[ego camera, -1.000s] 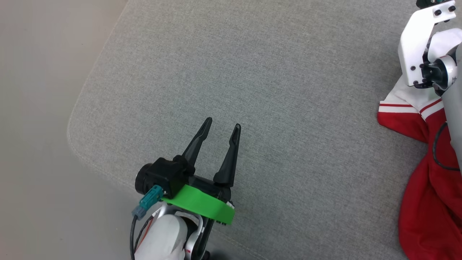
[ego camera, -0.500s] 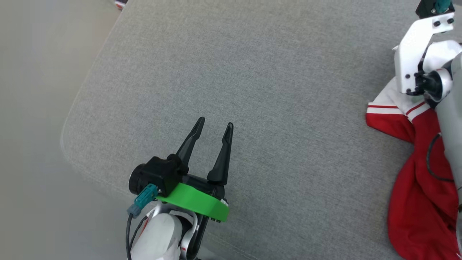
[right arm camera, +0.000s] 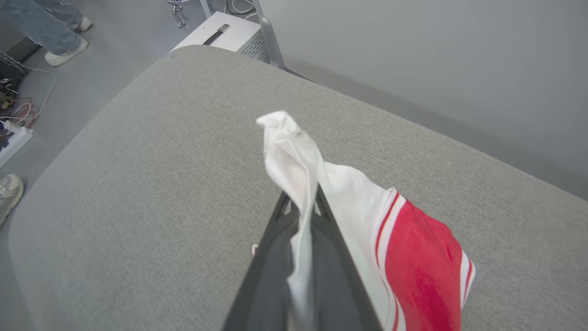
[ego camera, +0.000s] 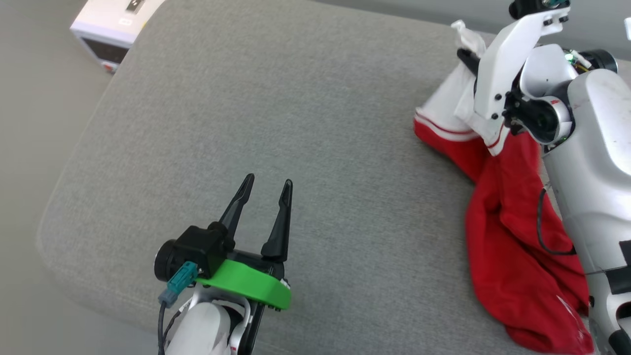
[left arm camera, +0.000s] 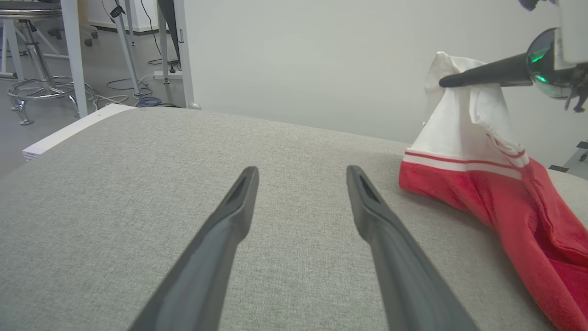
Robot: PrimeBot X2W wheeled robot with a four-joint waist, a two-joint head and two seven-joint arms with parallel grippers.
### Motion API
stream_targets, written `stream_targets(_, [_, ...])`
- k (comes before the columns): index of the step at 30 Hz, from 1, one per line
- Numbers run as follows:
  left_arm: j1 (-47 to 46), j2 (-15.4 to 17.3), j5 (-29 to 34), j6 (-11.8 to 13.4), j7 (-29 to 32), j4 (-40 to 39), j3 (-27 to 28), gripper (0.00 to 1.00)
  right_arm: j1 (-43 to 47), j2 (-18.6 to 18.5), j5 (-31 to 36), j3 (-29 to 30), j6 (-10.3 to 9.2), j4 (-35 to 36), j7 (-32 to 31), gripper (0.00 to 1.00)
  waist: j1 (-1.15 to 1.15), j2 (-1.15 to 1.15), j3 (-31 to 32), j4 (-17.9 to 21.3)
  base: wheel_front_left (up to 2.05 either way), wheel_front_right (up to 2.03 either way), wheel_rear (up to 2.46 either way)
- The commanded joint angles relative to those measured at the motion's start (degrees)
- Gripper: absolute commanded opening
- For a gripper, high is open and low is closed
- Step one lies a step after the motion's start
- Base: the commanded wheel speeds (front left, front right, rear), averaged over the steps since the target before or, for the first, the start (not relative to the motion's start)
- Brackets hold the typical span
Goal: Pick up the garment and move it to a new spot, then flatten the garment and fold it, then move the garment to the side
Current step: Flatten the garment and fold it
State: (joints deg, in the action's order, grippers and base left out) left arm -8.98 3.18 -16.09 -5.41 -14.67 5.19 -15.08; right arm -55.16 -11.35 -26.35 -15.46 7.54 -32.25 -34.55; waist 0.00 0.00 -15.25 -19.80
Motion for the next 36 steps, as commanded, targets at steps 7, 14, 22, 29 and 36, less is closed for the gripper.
stream_targets(7, [1.8, -0.3, 1.5, -0.8, -0.3, 0.2, 1.7, 1.0, 6.6, -3.5, -6.7, 6.7, -0.05, 8.3, 1.5, 0.0, 0.0, 0.0, 5.4, 7.2, 0.0, 0.0, 0.0])
stream_targets(14, [2.1, -0.3, 2.0, -1.2, -0.3, 0.2, 2.3, 1.0, 18.6, -7.7, -7.2, 18.2, -0.05, 10.5, 0.6, 0.0, 0.0, 0.0, 4.5, 9.4, 0.0, 0.0, 0.0])
stream_targets(22, [1.3, -0.3, 2.4, -1.6, -0.3, 0.9, 2.3, 1.0, 27.8, -6.6, -1.8, 23.5, -0.05, 6.7, 5.3, 0.0, 0.0, 0.0, 3.6, 10.7, 0.0, 0.0, 0.0])
stream_targets(29, [1.5, -0.3, 2.6, -1.8, -0.3, 1.4, 3.0, 1.0, 29.9, -5.2, -0.8, 21.9, -0.05, 8.1, 13.6, 1.0, 0.0, 0.0, 5.2, 11.9, 0.0, 0.0, 0.0])
stream_targets(36, [2.3, -0.3, 2.7, -1.9, -0.3, 1.2, 3.5, 1.0, 34.4, -6.2, -2.5, 16.7, -0.05, 14.8, 24.0, 1.0, 0.0, 0.0, 8.1, 13.8, 0.0, 0.0, 0.0])
